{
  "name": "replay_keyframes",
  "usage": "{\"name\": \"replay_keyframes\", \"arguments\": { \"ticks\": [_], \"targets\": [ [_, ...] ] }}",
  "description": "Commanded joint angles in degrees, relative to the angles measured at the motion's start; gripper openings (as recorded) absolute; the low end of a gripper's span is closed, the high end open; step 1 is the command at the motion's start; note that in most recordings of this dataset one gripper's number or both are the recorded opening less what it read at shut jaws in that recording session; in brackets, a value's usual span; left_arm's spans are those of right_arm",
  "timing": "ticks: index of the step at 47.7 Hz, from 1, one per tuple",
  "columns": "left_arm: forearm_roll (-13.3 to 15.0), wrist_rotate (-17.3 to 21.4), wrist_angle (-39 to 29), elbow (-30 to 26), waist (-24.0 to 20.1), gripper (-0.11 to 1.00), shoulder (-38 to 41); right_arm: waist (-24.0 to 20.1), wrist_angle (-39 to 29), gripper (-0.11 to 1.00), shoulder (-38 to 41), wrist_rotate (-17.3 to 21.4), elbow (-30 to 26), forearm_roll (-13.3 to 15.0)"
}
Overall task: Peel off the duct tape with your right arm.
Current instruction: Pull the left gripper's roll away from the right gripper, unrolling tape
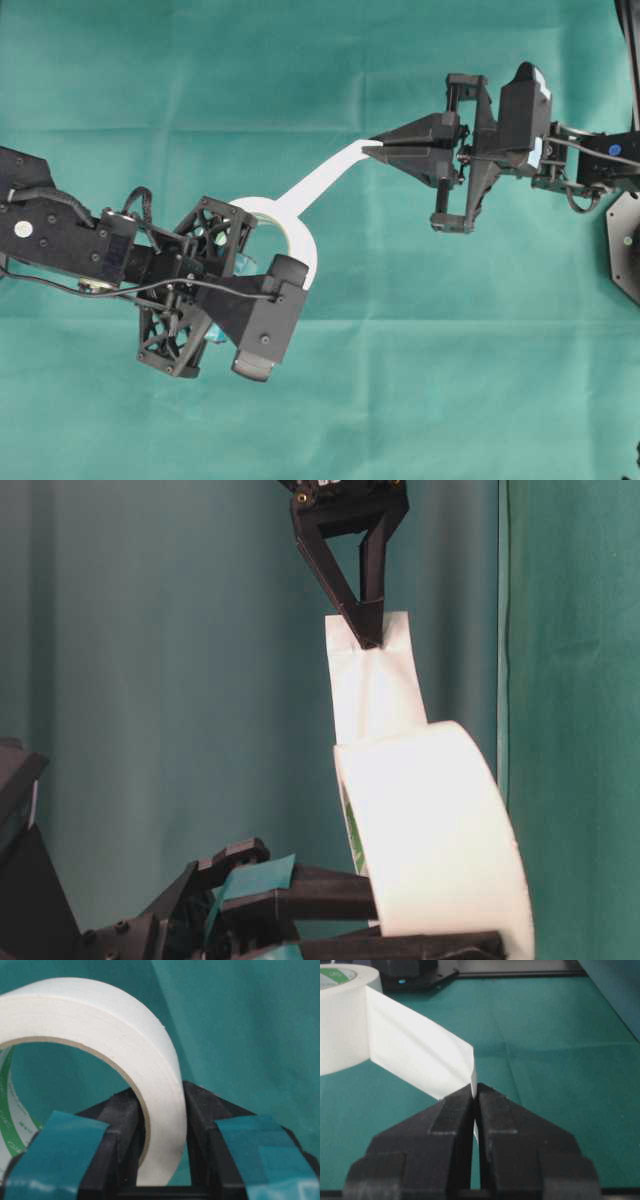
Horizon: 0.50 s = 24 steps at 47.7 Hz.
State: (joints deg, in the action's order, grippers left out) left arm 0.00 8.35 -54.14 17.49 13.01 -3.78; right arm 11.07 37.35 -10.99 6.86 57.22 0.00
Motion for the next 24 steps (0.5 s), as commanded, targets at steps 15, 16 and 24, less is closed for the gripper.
{"name": "replay_keyframes", "arguments": {
  "ticks": [15,16,24],
  "targets": [
    [0.4,-0.1,-0.4,-0.1,4.5,0.21,-2.9,2.1,0.4,-0.10,-0.4,-0.1,0.2,-0.4],
    [0.4,-0.1,-0.4,0.0,4.7,0.21,-3.0,2.1,0.4,-0.10,-0.4,-0.1,0.2,-0.5],
    [0.5,-0.2,-0.2,0.0,5.6,0.21,-3.1,2.1,0.4,-0.10,-0.4,0.0,0.1,-0.4]
  ]
}}
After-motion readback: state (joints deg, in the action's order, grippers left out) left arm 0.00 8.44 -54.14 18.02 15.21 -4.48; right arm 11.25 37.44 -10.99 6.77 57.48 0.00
